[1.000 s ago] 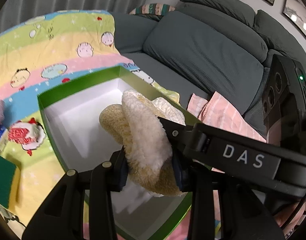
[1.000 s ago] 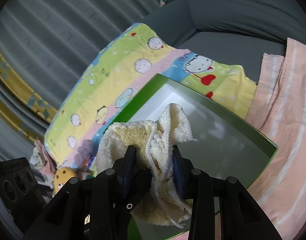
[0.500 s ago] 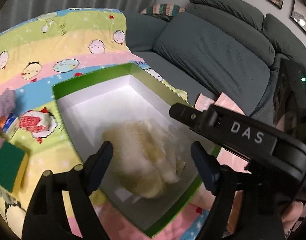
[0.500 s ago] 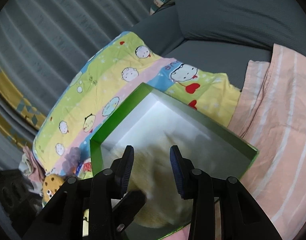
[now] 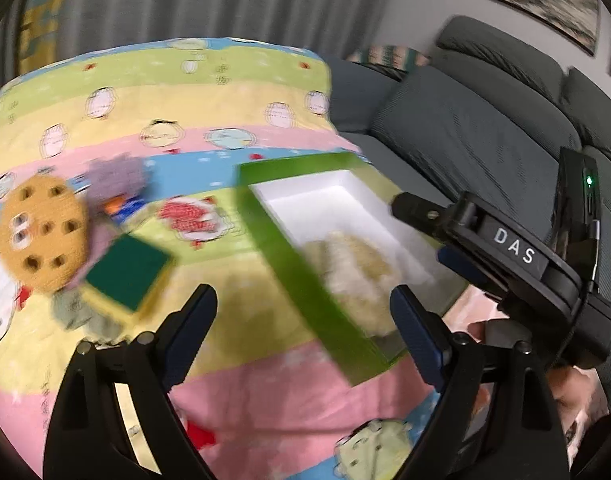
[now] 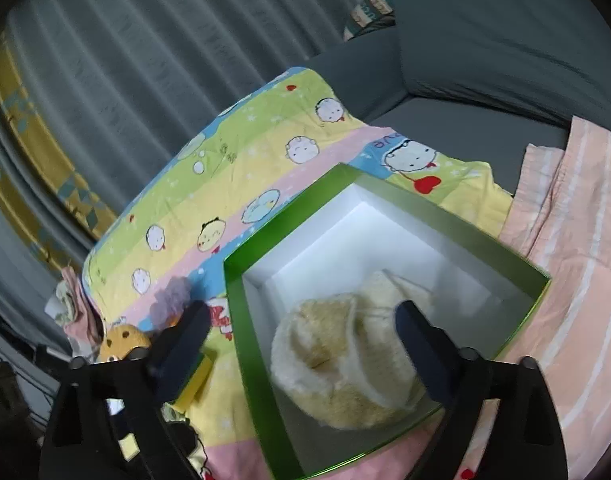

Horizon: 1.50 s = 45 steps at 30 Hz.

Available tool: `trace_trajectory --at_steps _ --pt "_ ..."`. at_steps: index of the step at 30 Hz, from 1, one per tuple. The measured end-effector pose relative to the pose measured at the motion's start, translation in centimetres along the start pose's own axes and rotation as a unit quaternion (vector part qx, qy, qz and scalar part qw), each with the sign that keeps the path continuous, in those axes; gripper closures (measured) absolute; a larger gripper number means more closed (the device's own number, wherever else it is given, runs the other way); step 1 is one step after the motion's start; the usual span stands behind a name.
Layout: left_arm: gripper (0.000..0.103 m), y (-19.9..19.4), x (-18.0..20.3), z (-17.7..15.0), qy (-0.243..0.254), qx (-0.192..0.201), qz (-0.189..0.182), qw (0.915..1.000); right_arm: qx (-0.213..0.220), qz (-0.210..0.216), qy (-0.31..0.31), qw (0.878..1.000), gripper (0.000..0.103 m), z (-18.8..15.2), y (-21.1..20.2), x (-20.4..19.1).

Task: Organize soft objects
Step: 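Carry the cream towel into the green box and open the right gripper, then grasp the yellow-green sponge with the right gripper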

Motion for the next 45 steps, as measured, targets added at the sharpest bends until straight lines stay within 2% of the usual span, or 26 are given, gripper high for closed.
trace_trajectory --at_steps 4,7,12,15,17,21,26,30,32,35,37,38,39,40,45 --pt "0.013 -2.7 -4.1 -1.6 -0.021 0.013 0.032 0.9992 -0.003 0.009 -0.025 1.000 0.006 -1.2 0.2 -2.0" --pt "0.002 -4.6 -7.9 -3.1 -0.037 0.023 0.068 0.9968 -0.008 0.012 -0.045 0.999 0.005 -2.2 0.6 -3.4" --pt "0.001 -6.6 -14.4 -5.8 -0.072 0.029 0.111 0.9908 -0.021 0.033 -0.085 0.996 0.005 -3.8 1.2 -6.4" --pt "0.001 -7.1 -18.2 -7.3 -0.116 0.036 0.134 0.9835 -0.038 0.051 -0.104 0.993 0.005 -5.3 2.0 -8.6" --pt "0.001 -7.0 -20.0 -8.1 -0.140 0.026 0.143 0.9793 -0.056 0.056 -0.112 0.991 0.005 -6.4 3.0 -9.8" --pt "0.001 -7.6 -21.8 -8.5 -0.181 0.031 0.138 0.9732 -0.094 0.053 -0.123 0.987 0.005 -8.8 5.5 -12.3" --pt "0.001 -8.0 -24.2 -9.0 -0.216 0.029 0.167 0.9617 -0.126 0.071 -0.115 0.983 0.005 -11.2 8.4 -15.6" --pt "0.001 -8.4 -25.5 -9.7 -0.242 0.022 0.176 0.9539 -0.148 0.077 -0.113 0.980 0.005 -12.4 10.8 -17.9" --pt "0.001 -8.7 -26.0 -9.8 -0.250 0.022 0.174 0.9523 -0.152 0.061 -0.111 0.980 0.005 -12.8 12.2 -18.6" --pt "0.001 -9.2 -26.5 -9.9 -0.245 0.026 0.190 0.9504 -0.143 0.005 -0.141 0.980 0.005 -13.5 13.8 -19.1" --pt "0.001 -9.4 -26.7 -10.0 -0.243 0.026 0.195 0.9499 -0.154 0.007 -0.148 0.977 0.006 -14.2 14.7 -19.2" --pt "0.001 -9.4 -26.8 -10.1 -0.243 0.025 0.193 0.9503 -0.167 0.009 -0.138 0.976 0.009 -14.5 15.3 -18.9" --pt "0.001 -9.4 -26.9 -10.1 -0.243 0.023 0.190 0.9509 -0.171 0.008 -0.131 0.976 0.024 -14.7 15.5 -18.5" --pt "0.001 -9.4 -26.9 -10.2 -0.243 0.022 0.189 0.9512 -0.170 0.003 -0.128 0.977 0.030 -14.7 15.7 -18.2" --pt "0.001 -9.5 -27.0 -10.3 -0.234 0.023 0.207 0.9496 -0.141 0.015 -0.134 0.981 0.033 -13.8 13.6 -18.3"
Point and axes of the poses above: each gripper's, at about its wrist camera, not at the fingertips, and y roughly the way its jaws point, x to its right, z to its top, the point moved 5 cm from there along y, roughly the way its jaws point, and after that the axes turned 1 degree about -y, right-handed, at the moved point
